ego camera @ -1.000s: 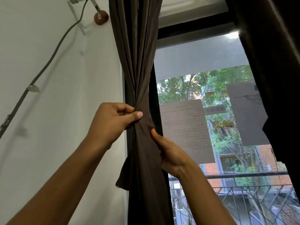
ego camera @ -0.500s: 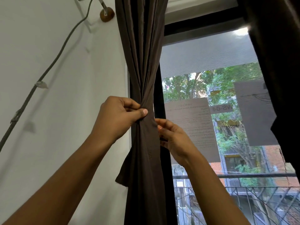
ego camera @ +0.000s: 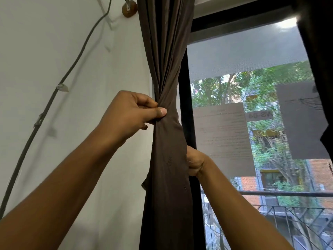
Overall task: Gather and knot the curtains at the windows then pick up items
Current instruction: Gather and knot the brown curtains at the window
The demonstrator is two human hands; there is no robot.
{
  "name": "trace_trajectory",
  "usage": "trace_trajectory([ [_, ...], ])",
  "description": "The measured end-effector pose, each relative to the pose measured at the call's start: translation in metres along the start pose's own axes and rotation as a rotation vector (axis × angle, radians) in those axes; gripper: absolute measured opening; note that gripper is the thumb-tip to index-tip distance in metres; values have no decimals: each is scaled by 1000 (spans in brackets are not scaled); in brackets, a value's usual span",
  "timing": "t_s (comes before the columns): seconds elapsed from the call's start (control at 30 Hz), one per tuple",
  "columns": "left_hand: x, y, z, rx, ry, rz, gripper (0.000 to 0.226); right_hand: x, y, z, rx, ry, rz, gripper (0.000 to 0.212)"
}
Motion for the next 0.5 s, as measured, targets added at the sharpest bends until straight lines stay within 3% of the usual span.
trace_trajectory([
  [0.17,0,2,-3,68,-29,23,8,-13,7,-22,-231,54,7,16],
  [0.27,1,0,-8,86,-41,35,7,-23,23,-32,-513,26,145,19],
  [0.37,3,-8,-11,118,-47,57,20,-34,32,-49,-756,51,287,4],
  [0.43,3,-14,-12,136,-62,74,19,-40,40,-59,-938,63,431,6],
  [0.5,1,-18,-13,131,-80,88,15,-48,47,-67,-982,52,509,6],
])
Point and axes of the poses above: each hand's wrist, its own x-axis towards the middle knuckle, its own y-axis out of the back of the hand, z = x × y, the point moved 1 cm from there along x, towards the middle knuckle, and after that the axes turned 11 degrees about -x, right-handed, at the moved point
